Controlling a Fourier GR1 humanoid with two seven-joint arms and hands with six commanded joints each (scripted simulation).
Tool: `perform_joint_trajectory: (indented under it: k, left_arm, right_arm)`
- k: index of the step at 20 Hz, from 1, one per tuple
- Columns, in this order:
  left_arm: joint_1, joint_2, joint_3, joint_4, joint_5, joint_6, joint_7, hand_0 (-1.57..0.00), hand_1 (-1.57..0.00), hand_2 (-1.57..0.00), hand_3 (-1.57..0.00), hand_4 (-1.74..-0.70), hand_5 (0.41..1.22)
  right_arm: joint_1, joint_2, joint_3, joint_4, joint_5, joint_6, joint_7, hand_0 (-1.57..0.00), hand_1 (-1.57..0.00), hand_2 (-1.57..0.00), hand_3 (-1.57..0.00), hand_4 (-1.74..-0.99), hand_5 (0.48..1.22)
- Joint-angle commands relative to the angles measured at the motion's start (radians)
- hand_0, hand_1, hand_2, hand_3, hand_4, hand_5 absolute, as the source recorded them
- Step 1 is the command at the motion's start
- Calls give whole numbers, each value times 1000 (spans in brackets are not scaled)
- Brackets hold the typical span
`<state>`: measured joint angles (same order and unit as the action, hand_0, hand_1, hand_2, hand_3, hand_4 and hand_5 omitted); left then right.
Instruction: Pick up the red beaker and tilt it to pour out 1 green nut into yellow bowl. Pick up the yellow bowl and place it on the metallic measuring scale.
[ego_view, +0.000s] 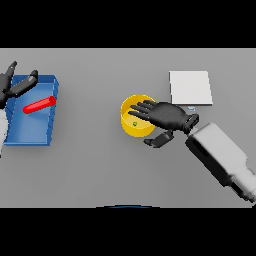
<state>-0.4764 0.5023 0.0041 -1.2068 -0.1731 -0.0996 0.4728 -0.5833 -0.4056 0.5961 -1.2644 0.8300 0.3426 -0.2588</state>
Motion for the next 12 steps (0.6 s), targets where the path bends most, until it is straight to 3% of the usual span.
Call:
perform_joint_trajectory:
  k: [1, 12]
  left_arm:
    - [-7, 8, 2, 12, -1, -8, -1, 1, 1, 1, 1, -808, 696]
    - [-14, 21, -1, 24, -10, -21, -9, 1, 1, 1, 1, -789, 711]
  right_arm:
    - [-20, 9, 13, 27, 8, 11, -1, 1, 1, 1, 1, -1161, 658]
    - [-128, 68, 88, 200, 52, 85, 2, 1, 1, 1, -22, -1195, 708]
